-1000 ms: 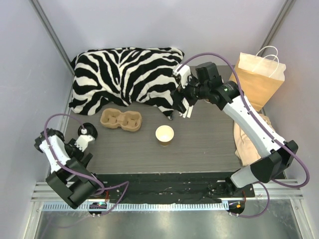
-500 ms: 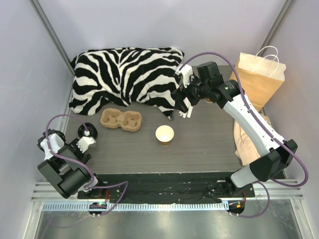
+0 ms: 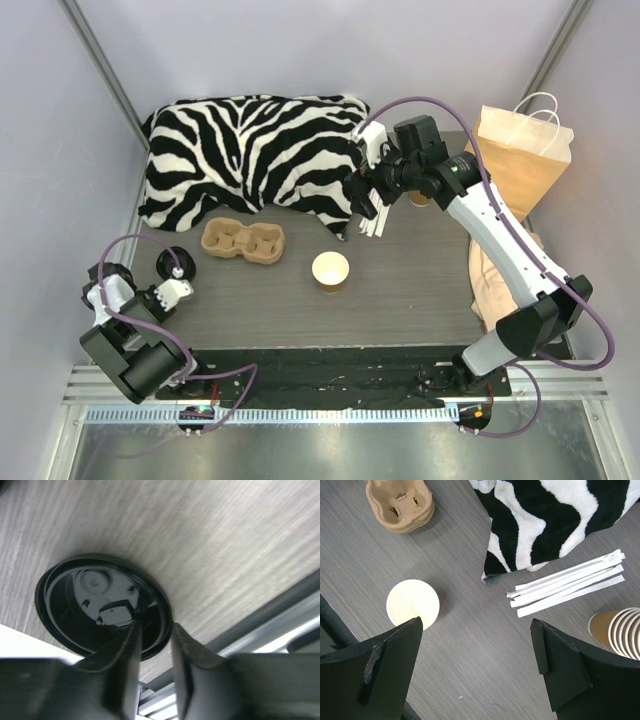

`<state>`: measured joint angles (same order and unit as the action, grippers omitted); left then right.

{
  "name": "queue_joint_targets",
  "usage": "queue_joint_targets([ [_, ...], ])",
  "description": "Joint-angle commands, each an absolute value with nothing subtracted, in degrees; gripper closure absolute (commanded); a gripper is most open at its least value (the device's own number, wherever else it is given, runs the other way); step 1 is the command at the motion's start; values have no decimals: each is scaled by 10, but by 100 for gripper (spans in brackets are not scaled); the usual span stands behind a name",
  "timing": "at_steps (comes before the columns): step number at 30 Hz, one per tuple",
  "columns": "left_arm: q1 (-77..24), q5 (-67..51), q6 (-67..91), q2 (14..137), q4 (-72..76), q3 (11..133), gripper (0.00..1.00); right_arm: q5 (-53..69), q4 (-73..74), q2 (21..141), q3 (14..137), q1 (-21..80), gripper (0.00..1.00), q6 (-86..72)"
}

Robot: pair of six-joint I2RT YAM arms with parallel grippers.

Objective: Pack the takeout coffee

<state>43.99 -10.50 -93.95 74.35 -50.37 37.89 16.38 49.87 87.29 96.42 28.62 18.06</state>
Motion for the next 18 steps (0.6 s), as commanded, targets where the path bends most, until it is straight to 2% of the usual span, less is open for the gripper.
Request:
queue_joint_targets([
  [1,442,-110,-974,694,-542,366,77,156,516,882,1013,283,2,183],
  [5,441,-154,-992,634,-675,412,91,173,543,896,1049,283,2,163],
  [11,390,-298,-994,571,-938,592,97,206,553,894,1073,279,2,138],
  [16,189,-452,-747,591,-944,757,100,224,552,895,1090,279,2,136],
  [17,160,-467,-621,611,-907,778,100,225,553,893,1094,279,2,134],
  [18,107,-499,-568,623,-884,815,100,228,555,890,1099,279,2,133],
])
